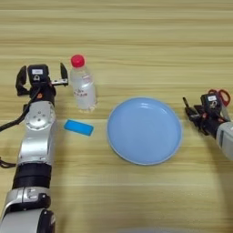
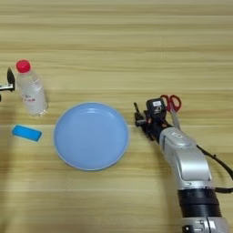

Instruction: Move the objects on the table

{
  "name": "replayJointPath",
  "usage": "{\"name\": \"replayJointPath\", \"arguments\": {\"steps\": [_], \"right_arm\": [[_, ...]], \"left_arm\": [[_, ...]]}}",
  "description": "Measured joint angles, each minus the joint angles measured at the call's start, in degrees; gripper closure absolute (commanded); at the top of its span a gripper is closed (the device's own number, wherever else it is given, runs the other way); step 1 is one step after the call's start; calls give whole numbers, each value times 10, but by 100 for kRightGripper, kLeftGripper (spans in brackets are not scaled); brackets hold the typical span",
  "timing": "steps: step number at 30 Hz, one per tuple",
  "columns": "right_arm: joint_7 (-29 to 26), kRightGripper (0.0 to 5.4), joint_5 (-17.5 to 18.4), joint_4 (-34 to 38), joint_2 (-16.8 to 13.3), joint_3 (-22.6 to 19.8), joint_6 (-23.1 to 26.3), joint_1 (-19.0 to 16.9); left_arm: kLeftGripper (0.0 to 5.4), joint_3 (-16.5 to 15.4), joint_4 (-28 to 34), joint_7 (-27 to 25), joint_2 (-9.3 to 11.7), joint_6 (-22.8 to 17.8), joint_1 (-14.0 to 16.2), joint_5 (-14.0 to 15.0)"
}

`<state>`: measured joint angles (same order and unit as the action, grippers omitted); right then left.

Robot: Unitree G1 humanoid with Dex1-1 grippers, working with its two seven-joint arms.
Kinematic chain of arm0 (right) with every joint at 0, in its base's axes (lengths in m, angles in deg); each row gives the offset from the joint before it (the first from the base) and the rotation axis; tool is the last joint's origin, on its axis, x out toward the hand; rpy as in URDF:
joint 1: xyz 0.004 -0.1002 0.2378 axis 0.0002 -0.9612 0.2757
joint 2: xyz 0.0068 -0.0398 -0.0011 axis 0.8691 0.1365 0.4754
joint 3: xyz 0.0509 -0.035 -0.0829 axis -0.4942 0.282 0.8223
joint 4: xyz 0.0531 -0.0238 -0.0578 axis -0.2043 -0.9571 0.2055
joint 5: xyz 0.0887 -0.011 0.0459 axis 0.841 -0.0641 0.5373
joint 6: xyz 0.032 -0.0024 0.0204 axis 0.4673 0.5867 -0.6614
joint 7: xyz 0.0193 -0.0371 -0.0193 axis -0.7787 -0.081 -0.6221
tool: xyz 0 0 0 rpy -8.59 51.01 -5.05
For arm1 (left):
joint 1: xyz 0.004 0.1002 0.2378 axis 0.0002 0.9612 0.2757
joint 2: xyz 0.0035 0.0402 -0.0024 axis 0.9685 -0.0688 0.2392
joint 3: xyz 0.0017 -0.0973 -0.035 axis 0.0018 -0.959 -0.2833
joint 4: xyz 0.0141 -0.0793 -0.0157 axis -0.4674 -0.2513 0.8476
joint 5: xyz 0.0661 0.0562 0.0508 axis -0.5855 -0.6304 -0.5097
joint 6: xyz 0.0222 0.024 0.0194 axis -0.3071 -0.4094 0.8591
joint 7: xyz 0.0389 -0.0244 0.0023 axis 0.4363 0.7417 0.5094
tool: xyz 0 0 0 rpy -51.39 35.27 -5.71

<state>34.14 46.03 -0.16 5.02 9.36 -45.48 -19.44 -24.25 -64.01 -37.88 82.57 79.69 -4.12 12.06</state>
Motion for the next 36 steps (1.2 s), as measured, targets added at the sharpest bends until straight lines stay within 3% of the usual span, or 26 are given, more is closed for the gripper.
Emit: {"name": "replayJointPath", "arguments": {"steps": [28,36], "right_arm": [[-15,7,4,47,4,23,-25,-8],[-25,3,-3,58,3,54,-47,-14]], "left_arm": [[0,0,0,0,0,0,0,0],[0,0,0,0,0,0,0,0]]}}
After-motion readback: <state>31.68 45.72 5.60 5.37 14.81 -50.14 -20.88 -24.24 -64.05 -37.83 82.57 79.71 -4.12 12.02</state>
